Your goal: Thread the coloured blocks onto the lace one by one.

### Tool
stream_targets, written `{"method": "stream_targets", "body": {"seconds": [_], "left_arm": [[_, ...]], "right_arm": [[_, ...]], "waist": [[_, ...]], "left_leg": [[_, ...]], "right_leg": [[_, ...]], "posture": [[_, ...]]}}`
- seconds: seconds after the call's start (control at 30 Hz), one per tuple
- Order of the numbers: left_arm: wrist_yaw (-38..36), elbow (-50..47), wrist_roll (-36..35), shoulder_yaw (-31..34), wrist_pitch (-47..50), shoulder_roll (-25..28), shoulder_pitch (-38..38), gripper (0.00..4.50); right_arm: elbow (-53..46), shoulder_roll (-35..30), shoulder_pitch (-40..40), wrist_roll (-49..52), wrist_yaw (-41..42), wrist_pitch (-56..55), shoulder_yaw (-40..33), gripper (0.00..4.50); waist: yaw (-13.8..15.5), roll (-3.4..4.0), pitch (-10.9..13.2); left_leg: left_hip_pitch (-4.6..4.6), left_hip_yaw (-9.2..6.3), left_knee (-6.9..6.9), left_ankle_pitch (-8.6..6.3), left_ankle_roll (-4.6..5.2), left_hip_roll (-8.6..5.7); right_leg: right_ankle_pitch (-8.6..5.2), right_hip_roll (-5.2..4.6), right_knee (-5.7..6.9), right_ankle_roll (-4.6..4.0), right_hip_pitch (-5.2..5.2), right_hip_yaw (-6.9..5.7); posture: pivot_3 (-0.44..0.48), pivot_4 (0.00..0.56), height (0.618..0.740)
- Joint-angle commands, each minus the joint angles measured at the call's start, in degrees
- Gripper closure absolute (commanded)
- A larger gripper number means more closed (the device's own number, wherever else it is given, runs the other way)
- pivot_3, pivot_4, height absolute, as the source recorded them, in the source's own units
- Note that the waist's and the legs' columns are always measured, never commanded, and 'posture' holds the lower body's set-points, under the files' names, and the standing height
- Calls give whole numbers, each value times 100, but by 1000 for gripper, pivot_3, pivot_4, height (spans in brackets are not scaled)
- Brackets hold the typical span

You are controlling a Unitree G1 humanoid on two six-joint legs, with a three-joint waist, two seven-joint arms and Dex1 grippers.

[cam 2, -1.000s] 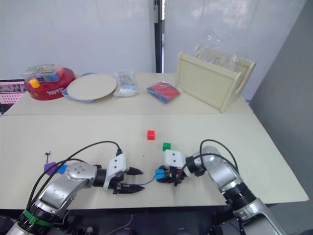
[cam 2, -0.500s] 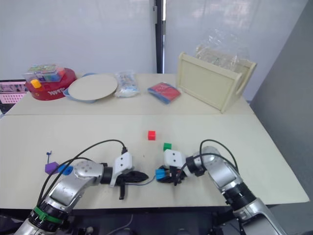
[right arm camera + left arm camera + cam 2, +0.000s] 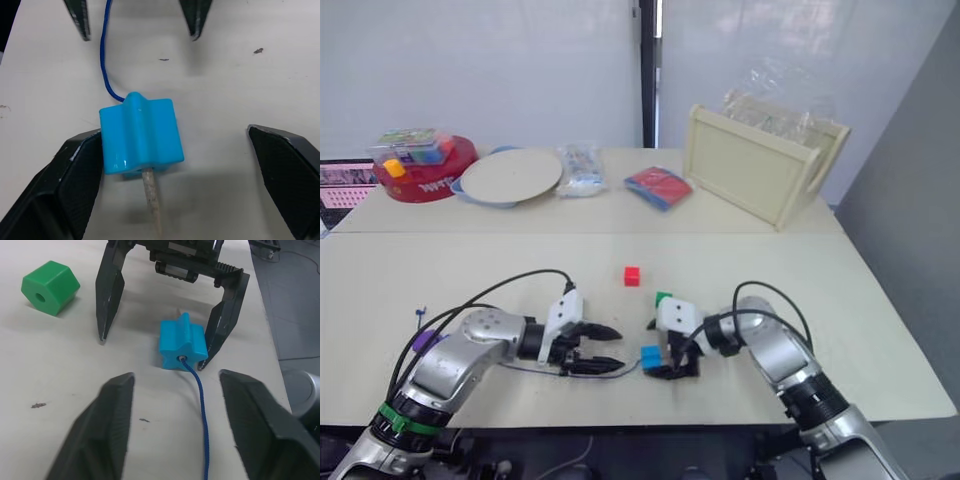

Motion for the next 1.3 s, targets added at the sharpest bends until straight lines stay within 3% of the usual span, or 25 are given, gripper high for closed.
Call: {"method": "stream_targets", "body": {"seconds": [0.03,0.2,0.43,0.7,0.73,0.87,1.2,1.3], "left_arm": [[145,-98,140,-355,-102,-311,-154,716],[378,229,437,-673,-301,-670,-248,716],[404,787,856,-981,-824,-957,-335,716],[134,881,821,-979,-858,-995,-318,3120],[114,892,831,-977,-864,-991,-320,3142],[45,923,879,-971,-884,-948,-325,3142],[-89,946,919,-945,-868,-848,-340,3142],[-220,891,884,-907,-837,-693,-308,3142]], "right_arm": [[-492,-347,280,202,88,194,-258,0],[-901,-779,607,367,146,315,-434,0],[-1007,-795,742,340,-69,366,-453,0],[-793,-690,553,255,-122,324,-329,0],[-772,-669,529,246,-124,320,-314,0],[-672,-577,457,212,-159,271,-271,1077],[-611,-646,420,175,-117,114,-283,4485],[-615,-682,397,207,-53,61,-295,4500]], "waist": [[58,1,1],[96,-1,2],[81,-1,2],[76,-1,2],[77,-1,2],[73,-1,1],[70,-1,1],[68,-1,1]], "left_leg": [[-6,-1,1,0,0,-2],[-11,-1,4,0,0,-6],[-9,-1,3,0,1,-5],[-7,-1,4,0,1,-5],[-7,-1,4,0,1,-5],[-8,-1,4,0,1,-5],[-4,-1,4,0,1,-5],[-4,-1,5,0,1,-5]], "right_leg": [[0,-2,-3,0,-1,-2],[1,-5,-11,3,-3,-1],[1,-4,-10,3,-3,-1],[1,-3,-9,3,-3,-1],[1,-3,-9,3,-3,-1],[1,-3,-9,3,-2,-1],[1,-3,-3,3,-2,0],[1,-3,-4,3,-2,0]], "posture": [[0,150,740],[0,150,740],[0,150,740],[0,150,740],[0,150,740],[0,150,740],[0,150,740],[0,150,740]]}}
